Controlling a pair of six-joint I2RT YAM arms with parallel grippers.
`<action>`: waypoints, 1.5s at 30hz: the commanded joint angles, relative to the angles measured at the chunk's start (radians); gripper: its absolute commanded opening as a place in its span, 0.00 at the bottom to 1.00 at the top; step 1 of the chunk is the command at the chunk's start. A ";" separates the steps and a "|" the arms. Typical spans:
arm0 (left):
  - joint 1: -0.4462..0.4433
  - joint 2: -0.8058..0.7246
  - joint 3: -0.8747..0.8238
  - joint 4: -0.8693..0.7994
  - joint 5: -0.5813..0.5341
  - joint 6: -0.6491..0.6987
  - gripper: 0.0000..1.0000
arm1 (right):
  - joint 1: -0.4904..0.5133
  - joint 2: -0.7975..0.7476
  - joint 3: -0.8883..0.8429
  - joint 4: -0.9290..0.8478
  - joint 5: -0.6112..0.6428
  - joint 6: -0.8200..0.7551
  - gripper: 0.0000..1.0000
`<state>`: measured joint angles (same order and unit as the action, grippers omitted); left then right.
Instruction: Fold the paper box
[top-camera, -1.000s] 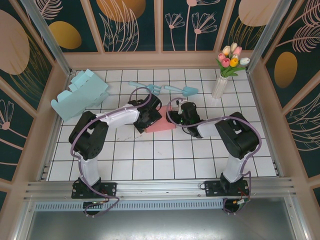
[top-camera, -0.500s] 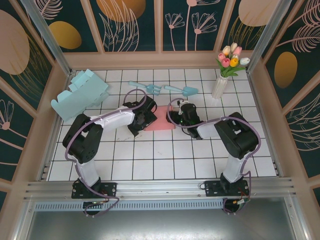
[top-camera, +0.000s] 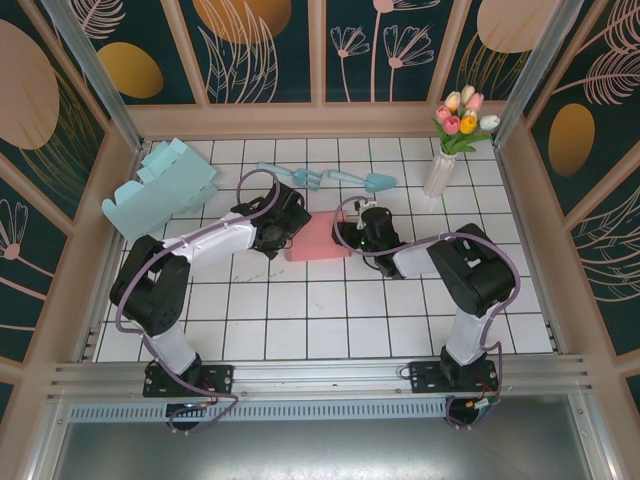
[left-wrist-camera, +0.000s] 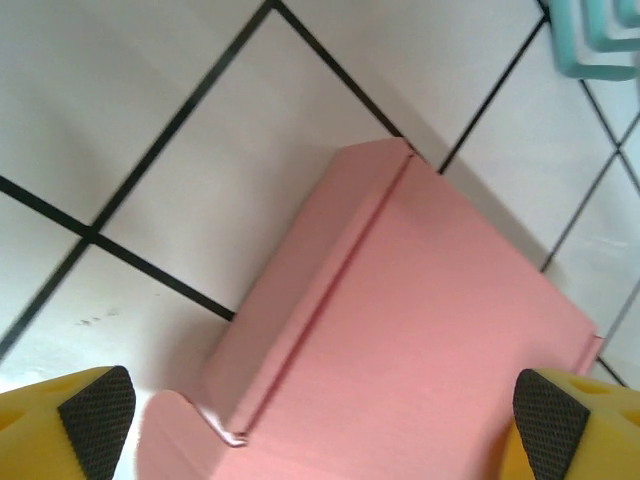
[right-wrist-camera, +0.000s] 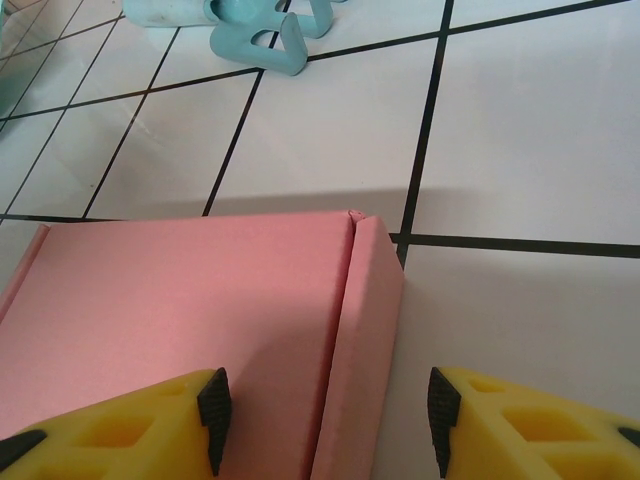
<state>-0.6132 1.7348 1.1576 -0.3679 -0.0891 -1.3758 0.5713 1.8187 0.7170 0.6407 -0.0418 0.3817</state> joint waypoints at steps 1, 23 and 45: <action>0.001 -0.009 -0.037 0.056 0.057 -0.075 0.99 | 0.009 0.048 -0.021 -0.063 0.023 0.005 0.57; -0.007 0.048 -0.086 0.103 0.180 -0.203 0.95 | 0.007 0.072 -0.044 -0.020 0.019 0.034 0.56; -0.029 -0.014 0.018 -0.174 -0.046 -0.093 0.95 | -0.005 0.081 -0.043 -0.020 0.014 0.037 0.56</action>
<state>-0.6373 1.7550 1.1572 -0.4660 -0.0551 -1.5219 0.5701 1.8526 0.6991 0.7307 -0.0395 0.4255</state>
